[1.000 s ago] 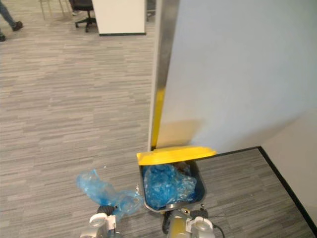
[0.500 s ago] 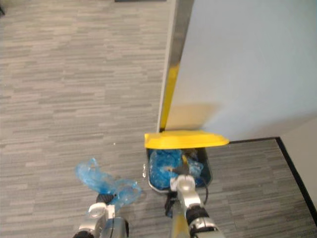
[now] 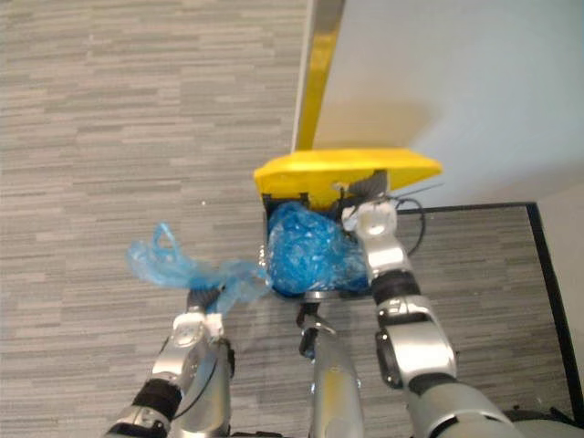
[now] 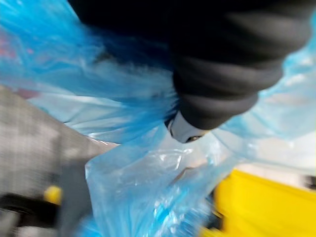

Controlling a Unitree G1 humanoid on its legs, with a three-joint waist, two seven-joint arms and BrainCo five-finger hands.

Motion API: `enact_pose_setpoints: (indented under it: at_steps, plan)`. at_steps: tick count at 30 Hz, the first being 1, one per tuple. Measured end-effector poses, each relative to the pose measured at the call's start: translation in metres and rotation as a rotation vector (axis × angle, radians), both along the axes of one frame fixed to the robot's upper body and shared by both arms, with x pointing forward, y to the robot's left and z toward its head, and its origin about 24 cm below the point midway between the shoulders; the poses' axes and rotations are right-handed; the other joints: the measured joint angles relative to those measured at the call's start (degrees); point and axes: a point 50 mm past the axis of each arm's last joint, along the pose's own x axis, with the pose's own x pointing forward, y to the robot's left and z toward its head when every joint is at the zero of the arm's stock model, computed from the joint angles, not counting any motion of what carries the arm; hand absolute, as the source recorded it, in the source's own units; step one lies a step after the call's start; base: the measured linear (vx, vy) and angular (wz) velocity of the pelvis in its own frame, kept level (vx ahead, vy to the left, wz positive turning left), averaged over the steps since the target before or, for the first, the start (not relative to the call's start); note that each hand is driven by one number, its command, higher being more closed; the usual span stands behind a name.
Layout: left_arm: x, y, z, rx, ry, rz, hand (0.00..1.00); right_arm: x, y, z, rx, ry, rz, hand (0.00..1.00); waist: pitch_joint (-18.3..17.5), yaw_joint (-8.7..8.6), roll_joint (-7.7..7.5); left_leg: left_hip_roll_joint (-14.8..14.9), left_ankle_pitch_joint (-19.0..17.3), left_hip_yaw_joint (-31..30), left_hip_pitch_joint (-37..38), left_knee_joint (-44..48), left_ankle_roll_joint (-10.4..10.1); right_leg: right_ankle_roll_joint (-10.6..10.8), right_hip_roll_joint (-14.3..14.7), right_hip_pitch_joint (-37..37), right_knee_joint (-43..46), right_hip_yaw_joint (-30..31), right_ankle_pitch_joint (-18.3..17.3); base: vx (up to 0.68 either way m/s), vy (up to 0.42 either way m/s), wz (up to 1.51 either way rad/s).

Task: Gather rubbish on tea table into small bin, then transfer packed bag to large trash can.

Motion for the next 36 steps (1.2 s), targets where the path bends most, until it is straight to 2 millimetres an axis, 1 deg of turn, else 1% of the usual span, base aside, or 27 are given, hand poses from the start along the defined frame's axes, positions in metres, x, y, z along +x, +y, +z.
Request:
enact_pose_setpoints:
  at_steps: [5,7,9,12,14,15,16,20,22,24,27,30,31,33,36]
  plan:
    - [0.005,-0.024,0.037,-0.052,-0.175,-0.092,1.00,0.004,-0.002,0.008,0.034,-0.005,-0.020,0.00,0.1,-0.18,0.03,-0.1,0.1,0.0,0.0,0.0,-0.2,0.0,-0.2,0.0,0.4,0.0,-0.1,0.00,0.004,0.01]
    - [0.004,-0.037,0.055,-0.075,-0.253,-0.151,1.00,0.004,-0.007,0.014,0.034,-0.021,-0.033,0.00,1.0,-0.31,0.08,-0.3,0.1,0.0,0.1,0.1,-0.2,0.1,-0.6,0.0,0.9,0.0,-0.3,-0.01,0.022,0.05]
    - [0.001,-0.050,0.069,-0.097,-0.313,-0.220,1.00,0.004,-0.012,0.022,0.066,-0.043,-0.050,0.00,1.8,-0.35,0.08,-0.5,0.1,0.1,0.0,0.2,-0.2,0.1,-0.8,0.0,1.0,0.1,-0.3,0.00,0.000,0.00]
    - [-0.005,-0.065,0.081,-0.119,-0.371,-0.300,1.00,0.005,-0.012,0.026,0.073,-0.055,-0.049,0.00,2.0,-0.57,0.12,-0.5,0.2,0.3,0.1,0.3,-0.4,0.1,-0.7,-0.2,1.0,0.2,-0.3,0.00,0.004,-0.02]
    - [-0.010,-0.077,0.095,-0.143,-0.429,-0.359,1.00,0.006,-0.010,0.033,0.075,-0.071,-0.044,0.00,2.0,-0.58,0.12,-0.8,0.3,1.1,0.0,0.3,-0.7,0.1,-0.8,-1.1,1.6,1.0,-0.3,0.00,0.011,-0.12]
    - [-0.011,-0.081,0.099,-0.145,-0.444,-0.373,1.00,0.007,-0.010,0.035,0.076,-0.074,-0.042,0.00,2.0,-0.60,0.12,-1.0,0.3,1.2,0.0,0.3,-0.7,0.1,-0.8,-1.3,1.7,1.3,-0.3,-0.01,0.009,-0.13]
    - [-0.012,-0.087,0.107,-0.149,-0.474,-0.404,1.00,0.007,-0.008,0.037,0.076,-0.073,-0.037,0.00,2.0,-0.72,0.12,-1.0,0.3,1.4,0.0,0.3,-0.7,0.1,-0.9,-1.4,1.7,1.5,-0.3,-0.02,0.006,-0.07]
    - [-0.014,-0.108,0.124,-0.159,-0.533,-0.482,1.00,0.008,-0.005,0.037,0.082,-0.070,-0.029,0.00,2.0,-0.93,0.12,-0.9,0.2,1.6,0.0,0.7,-0.8,0.1,-0.7,-1.5,1.7,1.7,-0.3,-0.02,-0.004,-0.03]
    - [-0.014,-0.117,0.131,-0.148,-0.563,-0.509,1.00,0.009,-0.001,0.041,0.103,-0.079,-0.015,0.00,2.0,-1.06,0.12,-0.6,-0.3,2.1,-0.4,1.1,-0.3,-0.1,-0.5,-1.9,1.7,2.0,-0.2,-0.03,-0.008,-0.09]
    - [-0.010,-0.125,0.136,-0.128,-0.574,-0.526,1.00,0.010,0.003,0.048,0.106,-0.096,-0.005,0.00,2.0,-1.34,0.12,-0.6,-0.3,2.3,-1.2,1.3,-0.3,-0.4,-0.3,-2.5,1.2,2.1,0.1,-0.04,-0.019,-0.08]
    - [0.005,-0.135,0.134,-0.064,-0.542,-0.525,1.00,0.010,0.016,0.060,0.096,-0.137,0.033,0.00,2.0,-1.75,0.11,0.5,-0.8,2.6,-3.0,2.8,-1.0,-1.2,1.0,-3.7,0.4,2.4,0.8,-0.04,-0.023,-0.16]
    - [0.019,-0.137,0.130,-0.001,-0.494,-0.512,1.00,0.006,0.031,0.075,0.053,-0.200,0.085,0.00,2.0,-2.30,0.03,1.2,-1.0,3.7,-4.5,3.5,-1.4,-1.2,2.0,-6.0,0.1,3.4,1.6,-0.01,-0.032,-0.24]
    - [0.025,-0.136,0.128,0.017,-0.474,-0.497,1.00,0.004,0.039,0.081,0.037,-0.224,0.116,0.00,2.0,-2.81,0.02,1.5,-1.1,4.2,-5.3,3.6,-1.5,-1.2,2.3,-6.8,-0.1,3.7,1.8,0.00,-0.039,-0.23]
    - [0.031,-0.134,0.128,0.033,-0.455,-0.478,1.00,0.002,0.046,0.085,0.024,-0.244,0.145,0.00,2.1,-3.40,-0.07,2.0,-1.4,4.1,-6.1,4.1,-1.6,-1.2,2.8,-7.4,-0.3,3.6,1.8,0.00,-0.047,-0.12]
    - [0.042,-0.135,0.131,0.053,-0.435,-0.456,1.00,-0.002,0.053,0.095,0.027,-0.285,0.177,0.00,2.1,-3.68,-0.08,2.6,-1.6,4.1,-7.7,4.9,-1.9,-1.4,3.4,-8.8,-0.2,3.6,2.0,-0.01,-0.050,-0.06]
